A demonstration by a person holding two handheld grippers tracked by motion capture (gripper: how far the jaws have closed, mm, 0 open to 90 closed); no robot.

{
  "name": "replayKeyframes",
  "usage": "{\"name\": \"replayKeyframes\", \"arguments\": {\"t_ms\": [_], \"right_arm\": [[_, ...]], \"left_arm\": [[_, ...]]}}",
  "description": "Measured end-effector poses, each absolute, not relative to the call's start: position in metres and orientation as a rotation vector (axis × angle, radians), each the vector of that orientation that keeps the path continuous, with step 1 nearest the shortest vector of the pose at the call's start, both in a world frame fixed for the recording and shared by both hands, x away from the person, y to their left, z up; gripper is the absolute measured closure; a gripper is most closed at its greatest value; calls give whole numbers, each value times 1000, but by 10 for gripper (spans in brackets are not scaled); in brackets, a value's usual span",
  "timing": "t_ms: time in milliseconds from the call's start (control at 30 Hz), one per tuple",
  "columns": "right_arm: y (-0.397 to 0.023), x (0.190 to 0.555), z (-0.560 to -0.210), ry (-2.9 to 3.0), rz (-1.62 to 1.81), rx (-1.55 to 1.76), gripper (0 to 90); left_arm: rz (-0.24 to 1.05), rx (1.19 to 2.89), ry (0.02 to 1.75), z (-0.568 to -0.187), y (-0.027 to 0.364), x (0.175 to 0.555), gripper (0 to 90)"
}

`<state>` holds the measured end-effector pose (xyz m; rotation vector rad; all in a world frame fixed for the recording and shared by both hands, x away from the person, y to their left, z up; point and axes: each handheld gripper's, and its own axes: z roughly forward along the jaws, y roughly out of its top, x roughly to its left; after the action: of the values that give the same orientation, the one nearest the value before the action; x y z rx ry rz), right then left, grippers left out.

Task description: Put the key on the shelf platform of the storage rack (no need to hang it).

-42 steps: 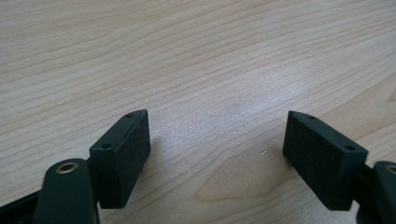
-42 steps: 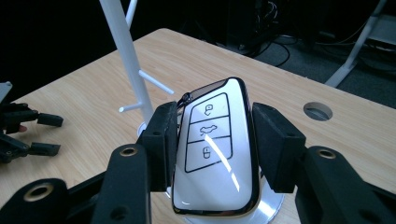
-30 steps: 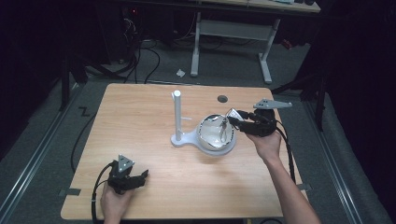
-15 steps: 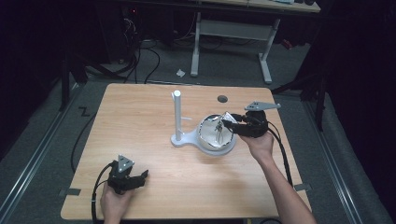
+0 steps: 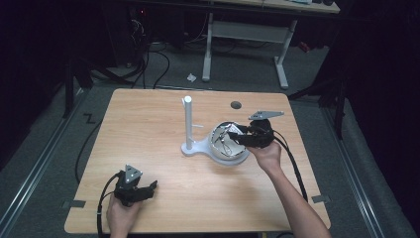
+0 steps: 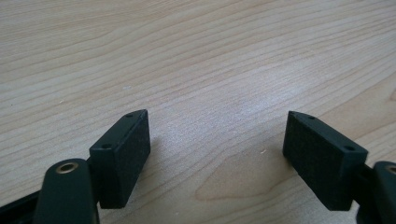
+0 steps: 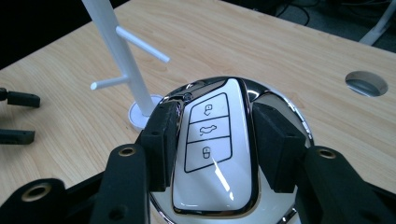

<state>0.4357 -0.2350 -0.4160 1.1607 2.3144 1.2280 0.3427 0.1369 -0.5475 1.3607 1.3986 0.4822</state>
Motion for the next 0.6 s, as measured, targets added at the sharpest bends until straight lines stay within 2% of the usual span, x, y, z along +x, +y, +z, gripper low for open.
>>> {"name": "replayKeyframes", "arguments": {"t_ms": [600], "right_arm": [[-222, 442, -437, 2373, 1172, 1175, 526]], "left_arm": [[482, 1361, 1399, -548, 137, 343, 236]]}}
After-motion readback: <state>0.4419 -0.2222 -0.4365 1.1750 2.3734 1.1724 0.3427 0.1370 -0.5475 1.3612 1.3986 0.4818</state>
